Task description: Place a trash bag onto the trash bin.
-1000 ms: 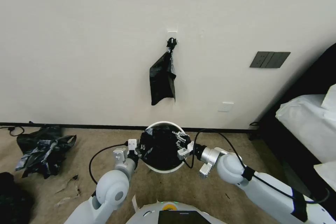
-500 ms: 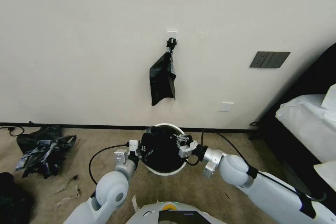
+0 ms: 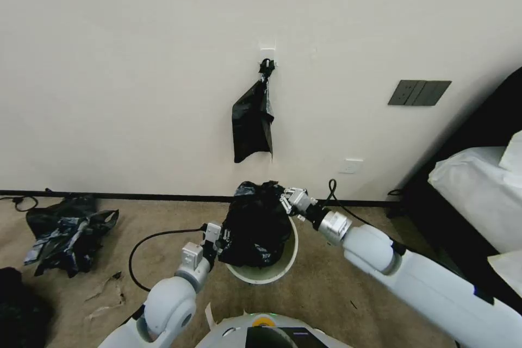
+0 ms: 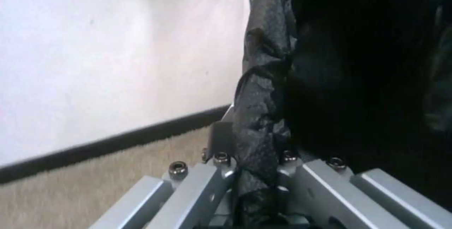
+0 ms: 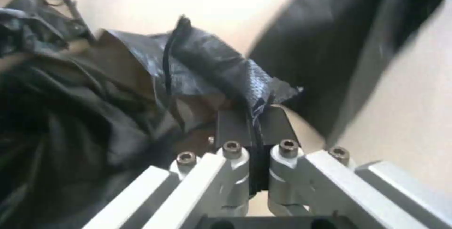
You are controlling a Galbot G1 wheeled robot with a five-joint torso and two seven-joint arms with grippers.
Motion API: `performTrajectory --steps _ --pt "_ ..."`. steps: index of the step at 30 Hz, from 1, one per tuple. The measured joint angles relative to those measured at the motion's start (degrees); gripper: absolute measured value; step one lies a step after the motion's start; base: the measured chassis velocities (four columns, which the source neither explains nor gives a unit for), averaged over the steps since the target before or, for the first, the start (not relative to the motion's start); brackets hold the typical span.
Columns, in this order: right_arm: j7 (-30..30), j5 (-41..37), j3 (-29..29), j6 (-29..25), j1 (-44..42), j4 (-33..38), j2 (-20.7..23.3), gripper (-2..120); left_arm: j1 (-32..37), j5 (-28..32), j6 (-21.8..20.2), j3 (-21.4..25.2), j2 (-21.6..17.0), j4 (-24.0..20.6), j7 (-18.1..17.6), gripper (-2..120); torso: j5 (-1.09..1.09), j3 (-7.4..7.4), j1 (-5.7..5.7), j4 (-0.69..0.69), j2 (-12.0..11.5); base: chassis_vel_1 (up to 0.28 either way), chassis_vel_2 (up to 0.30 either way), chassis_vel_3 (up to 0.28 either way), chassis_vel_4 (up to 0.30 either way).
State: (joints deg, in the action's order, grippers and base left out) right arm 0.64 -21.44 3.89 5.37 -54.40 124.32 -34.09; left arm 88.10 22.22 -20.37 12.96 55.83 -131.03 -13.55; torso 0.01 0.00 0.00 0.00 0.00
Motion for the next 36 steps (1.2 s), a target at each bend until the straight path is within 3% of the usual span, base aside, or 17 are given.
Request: performTrajectory --steps 7,13,16,26,30,36 --pt "-2.1 -9.4 -1.1 6.1 -0.1 0.0 4.2 0 0.8 -2.7 6.4 0.4 0.2 0.8 3.7 1 0.0 0.0 0.0 -0.02 0.0 0.0 0.0 0.0 0.0" --pt "-4.3 -15.3 -1.7 7.6 -0.2 -2.3 6.3 0 1.2 -4.7 9.2 0.4 0.6 1.6 4.9 1 0.01 0.0 0.0 0.0 0.0 0.0 0.0 0.0 0.0" --pt "-8.7 -20.4 -1.8 7.5 -0.1 -4.4 7.5 0 1.5 -5.0 11.8 0.6 0.6 2.3 6.4 1 0.0 0.0 0.0 -0.01 0.0 0.0 0.0 0.0 0.0" --pt "-10.9 -27.9 -2.5 8.8 -0.8 -7.8 5.6 1 1.6 -4.4 13.4 0.4 1.3 2.6 7.5 1 0.01 0.0 0.0 0.0 0.0 0.0 0.0 0.0 0.0" --pt "-8.8 -32.5 -5.2 9.9 -3.3 -7.4 5.1 20 1.4 -1.2 12.8 1.0 2.2 3.9 5.9 1 -0.01 0.0 0.0 -0.01 0.0 0.0 0.0 0.0 0.0" --pt "-4.3 -40.6 -9.9 13.4 -5.9 -5.0 3.6 39 0.5 3.0 11.0 1.7 3.2 5.7 3.9 1 -0.01 0.0 0.0 0.0 0.0 0.0 0.0 0.0 0.0"
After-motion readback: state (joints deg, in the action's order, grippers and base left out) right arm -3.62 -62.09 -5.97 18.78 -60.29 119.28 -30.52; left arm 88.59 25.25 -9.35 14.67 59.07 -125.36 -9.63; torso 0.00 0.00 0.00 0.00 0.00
